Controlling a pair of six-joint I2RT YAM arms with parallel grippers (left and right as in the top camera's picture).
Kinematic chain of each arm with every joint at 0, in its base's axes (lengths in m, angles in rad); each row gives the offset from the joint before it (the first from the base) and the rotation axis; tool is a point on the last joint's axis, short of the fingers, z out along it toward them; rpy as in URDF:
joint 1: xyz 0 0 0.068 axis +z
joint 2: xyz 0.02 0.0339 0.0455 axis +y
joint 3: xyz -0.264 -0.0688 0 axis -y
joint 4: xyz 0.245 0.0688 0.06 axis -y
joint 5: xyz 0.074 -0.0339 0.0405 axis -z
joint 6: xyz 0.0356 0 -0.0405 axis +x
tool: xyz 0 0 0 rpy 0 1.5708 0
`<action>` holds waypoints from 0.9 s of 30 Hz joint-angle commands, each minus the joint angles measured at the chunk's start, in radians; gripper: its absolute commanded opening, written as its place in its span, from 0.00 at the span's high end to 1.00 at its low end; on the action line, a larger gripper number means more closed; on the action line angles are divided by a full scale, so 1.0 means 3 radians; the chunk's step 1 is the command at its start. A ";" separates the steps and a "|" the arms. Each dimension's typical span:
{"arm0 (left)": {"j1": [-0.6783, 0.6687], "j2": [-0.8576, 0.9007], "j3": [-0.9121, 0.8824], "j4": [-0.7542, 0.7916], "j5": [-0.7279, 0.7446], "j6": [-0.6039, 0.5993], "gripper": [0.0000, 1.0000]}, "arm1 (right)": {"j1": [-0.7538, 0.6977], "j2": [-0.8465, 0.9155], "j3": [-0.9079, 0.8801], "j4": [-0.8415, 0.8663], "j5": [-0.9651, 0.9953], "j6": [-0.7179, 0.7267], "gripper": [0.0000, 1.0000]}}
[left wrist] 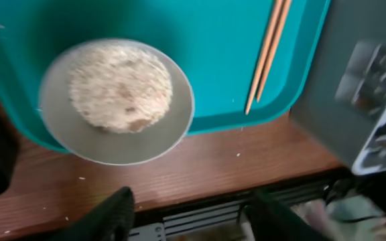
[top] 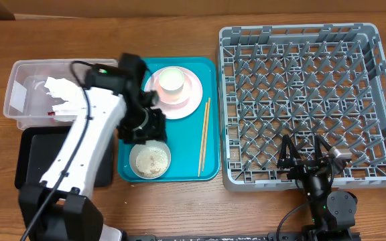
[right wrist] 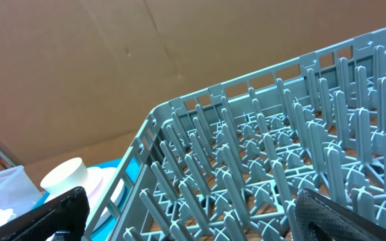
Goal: Sort waste into correct bins and load items into the dishwasher
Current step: 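Move the left gripper right toward the pink plate and cup, then lower the left gripper and grasp the rim of the white rice bowl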
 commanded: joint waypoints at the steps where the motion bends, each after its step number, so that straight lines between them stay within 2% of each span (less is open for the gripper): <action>1: -0.0334 -0.0013 -0.0164 0.0092 -0.0070 -0.0043 0.45 | -0.0028 -0.0024 -0.0034 0.0020 -0.0018 -0.0010 0.00; 8: -0.0786 -0.0013 -0.0202 0.0320 -0.0102 -0.0261 0.44 | -0.0028 -0.0024 -0.0034 0.0022 -0.0018 -0.0011 0.00; 13: -0.1007 -0.0013 -0.0202 0.0320 -0.0406 -0.0558 0.45 | -0.0028 -0.0024 -0.0034 0.0020 -0.0018 -0.0011 0.00; 27: -0.1532 -0.0013 -0.0203 0.0256 -0.0885 -0.0951 0.44 | -0.0028 -0.0024 -0.0034 0.0020 -0.0018 -0.0011 0.00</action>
